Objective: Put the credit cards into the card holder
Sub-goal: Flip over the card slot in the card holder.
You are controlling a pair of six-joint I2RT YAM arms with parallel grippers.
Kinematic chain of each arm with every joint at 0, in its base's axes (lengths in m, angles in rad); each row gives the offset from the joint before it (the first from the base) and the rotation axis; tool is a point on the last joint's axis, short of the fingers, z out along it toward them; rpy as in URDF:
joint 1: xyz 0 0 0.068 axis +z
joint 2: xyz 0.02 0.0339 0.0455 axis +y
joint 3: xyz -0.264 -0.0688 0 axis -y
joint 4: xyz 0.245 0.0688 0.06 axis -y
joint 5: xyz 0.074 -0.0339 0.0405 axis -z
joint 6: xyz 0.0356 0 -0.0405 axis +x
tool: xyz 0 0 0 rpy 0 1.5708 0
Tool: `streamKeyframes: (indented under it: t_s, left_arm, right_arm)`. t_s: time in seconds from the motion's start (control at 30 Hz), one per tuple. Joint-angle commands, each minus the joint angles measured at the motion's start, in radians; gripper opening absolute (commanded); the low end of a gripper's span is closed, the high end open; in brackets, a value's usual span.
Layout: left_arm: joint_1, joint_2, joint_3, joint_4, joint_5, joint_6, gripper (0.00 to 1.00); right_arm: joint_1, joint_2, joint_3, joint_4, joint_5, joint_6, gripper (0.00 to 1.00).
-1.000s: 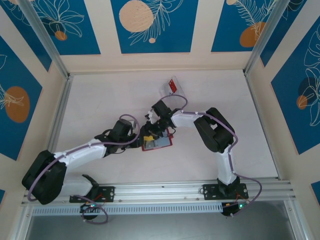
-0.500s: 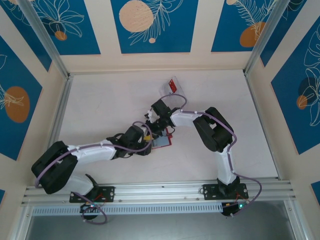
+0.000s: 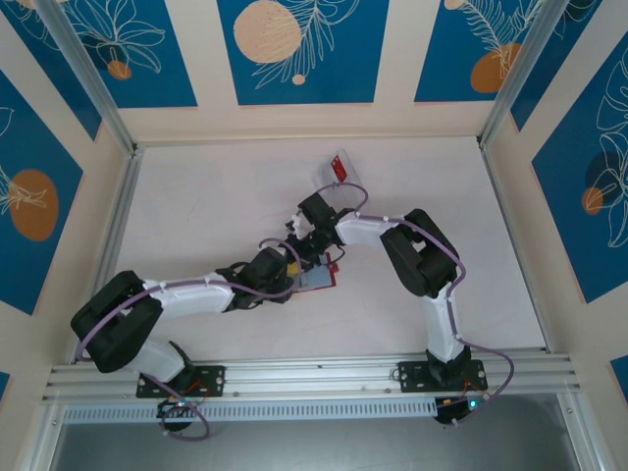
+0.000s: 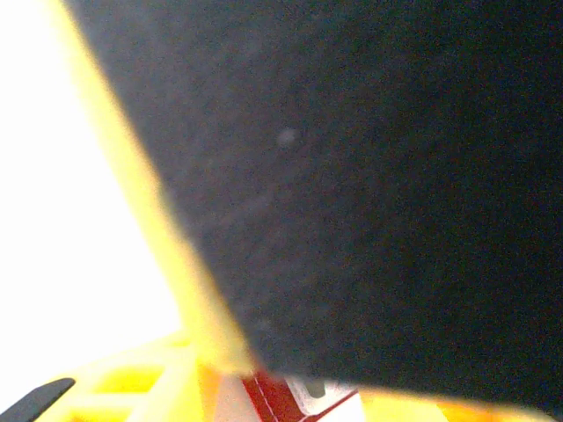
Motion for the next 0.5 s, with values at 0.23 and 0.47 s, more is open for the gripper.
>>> streamKeyframes:
  t_s: [0.23, 0.47]
  left_arm:
    - [-0.030, 0.044, -0.028, -0.004, -0.022, -0.017, 0.41]
    - [-0.032, 0.040, -0.024, -0.004, -0.011, -0.013, 0.41]
  right_arm:
    - [-0.048, -0.045, 0.131, -0.011, 0.050, -0.010, 0.49]
    - [-0.105, -0.225, -0.058, 0.168, 0.137, 0.046, 0.53]
